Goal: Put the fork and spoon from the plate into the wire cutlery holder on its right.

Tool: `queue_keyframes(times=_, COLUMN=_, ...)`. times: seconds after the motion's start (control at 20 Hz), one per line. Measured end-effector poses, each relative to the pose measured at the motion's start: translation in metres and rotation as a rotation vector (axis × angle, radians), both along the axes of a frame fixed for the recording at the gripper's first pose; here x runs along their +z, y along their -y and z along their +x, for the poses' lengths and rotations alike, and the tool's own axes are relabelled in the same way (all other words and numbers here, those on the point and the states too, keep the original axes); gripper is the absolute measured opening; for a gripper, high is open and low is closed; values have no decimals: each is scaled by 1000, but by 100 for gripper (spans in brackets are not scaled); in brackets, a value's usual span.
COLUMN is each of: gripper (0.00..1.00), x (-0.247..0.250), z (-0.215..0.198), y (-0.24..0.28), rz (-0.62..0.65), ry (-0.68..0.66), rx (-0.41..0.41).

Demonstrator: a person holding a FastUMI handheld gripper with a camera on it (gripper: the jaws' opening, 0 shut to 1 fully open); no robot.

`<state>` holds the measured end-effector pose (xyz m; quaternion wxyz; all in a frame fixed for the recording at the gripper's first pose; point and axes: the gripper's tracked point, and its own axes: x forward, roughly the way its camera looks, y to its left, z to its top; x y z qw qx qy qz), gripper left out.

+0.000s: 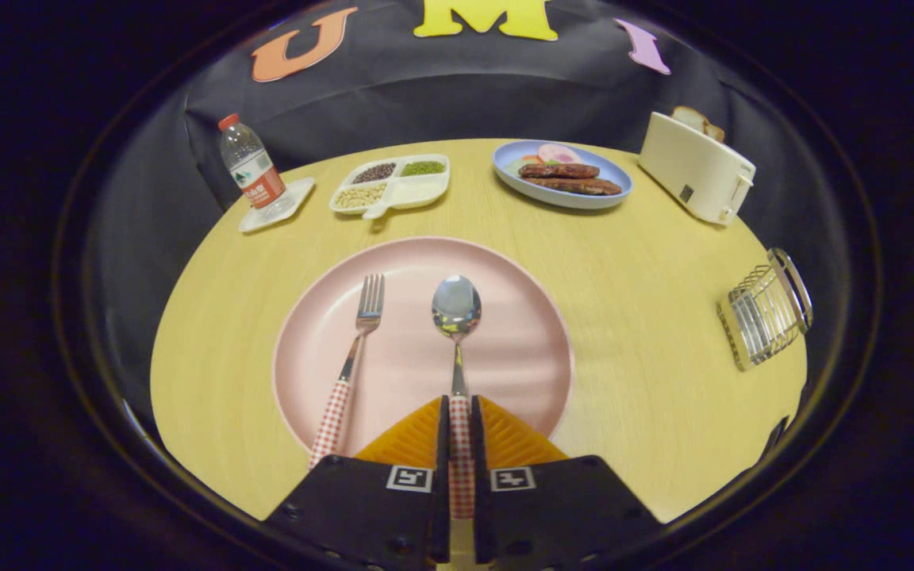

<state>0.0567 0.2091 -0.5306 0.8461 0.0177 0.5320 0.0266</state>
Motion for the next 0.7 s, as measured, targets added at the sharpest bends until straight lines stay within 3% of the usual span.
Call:
queue_keyframes(times=0.1, gripper=7, x=5, z=0, y=1, rz=-3, ry=-11, rx=14)
queue_keyframes(times=0.4, gripper=7, x=50, z=2, y=16, rz=15, ry=37, rx=55)
queue_keyframes(times=0.7, gripper=7, x=107, z=6, y=67, rz=-10, ry=88, rx=96)
